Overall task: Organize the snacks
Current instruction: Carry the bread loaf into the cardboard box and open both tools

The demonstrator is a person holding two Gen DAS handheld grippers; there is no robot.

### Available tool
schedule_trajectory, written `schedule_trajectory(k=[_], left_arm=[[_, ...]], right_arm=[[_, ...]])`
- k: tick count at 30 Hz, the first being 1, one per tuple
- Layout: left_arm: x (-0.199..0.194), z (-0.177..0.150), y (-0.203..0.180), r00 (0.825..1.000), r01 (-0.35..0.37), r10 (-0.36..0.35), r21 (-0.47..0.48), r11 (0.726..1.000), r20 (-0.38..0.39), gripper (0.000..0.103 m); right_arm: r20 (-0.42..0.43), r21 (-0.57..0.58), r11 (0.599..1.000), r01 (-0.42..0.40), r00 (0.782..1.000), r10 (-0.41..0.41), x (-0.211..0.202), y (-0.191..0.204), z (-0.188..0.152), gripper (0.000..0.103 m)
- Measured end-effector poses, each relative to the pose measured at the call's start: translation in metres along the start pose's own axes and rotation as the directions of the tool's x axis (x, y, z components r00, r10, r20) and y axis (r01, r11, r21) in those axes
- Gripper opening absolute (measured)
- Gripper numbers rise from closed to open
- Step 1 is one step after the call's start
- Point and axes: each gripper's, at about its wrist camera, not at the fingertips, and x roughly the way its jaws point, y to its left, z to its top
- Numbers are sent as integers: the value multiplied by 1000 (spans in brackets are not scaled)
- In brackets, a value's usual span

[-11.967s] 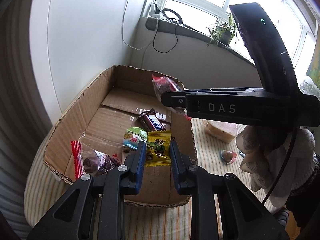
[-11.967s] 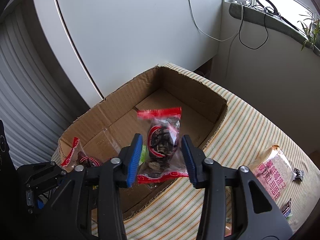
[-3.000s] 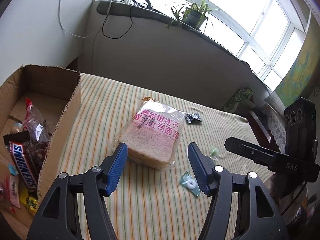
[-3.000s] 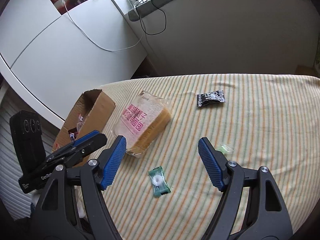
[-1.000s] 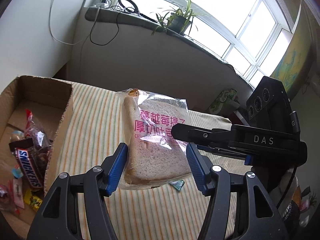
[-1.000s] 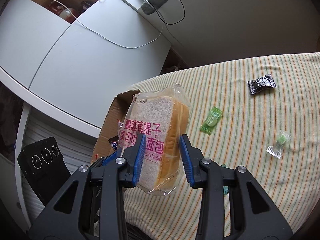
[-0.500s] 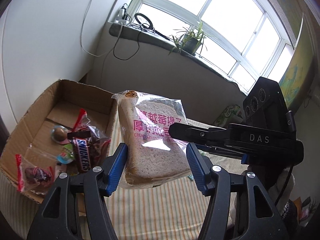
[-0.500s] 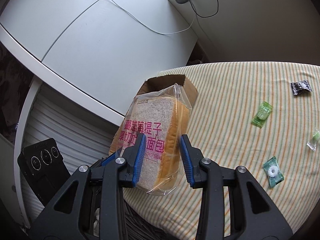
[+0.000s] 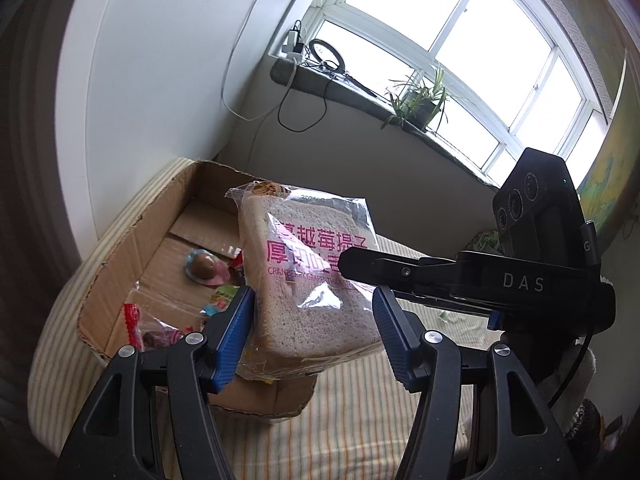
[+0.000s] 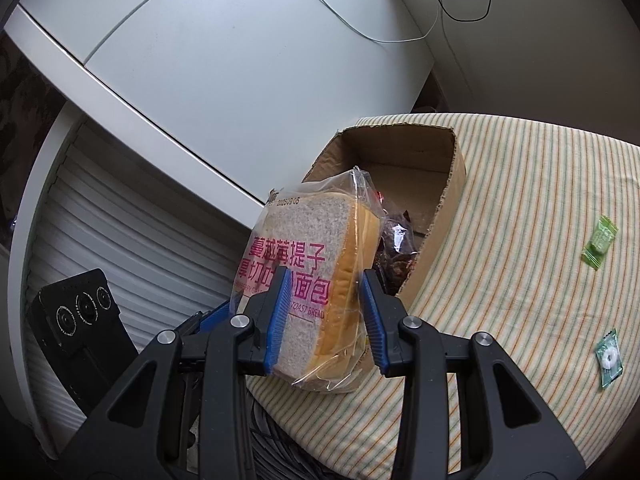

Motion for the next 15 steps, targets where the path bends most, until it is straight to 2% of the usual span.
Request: schedule_trajectory(k=[6, 15], left_arm=[[1, 5, 15, 1000, -24, 24, -3, 1000, 2, 59], [5, 10, 30, 998, -63, 63, 3, 998, 10, 59]], right_arm=[[-10, -37, 999, 26, 1000, -26, 18, 16, 7, 38], [-36, -41, 999, 28, 999, -30, 33, 20, 19, 38]])
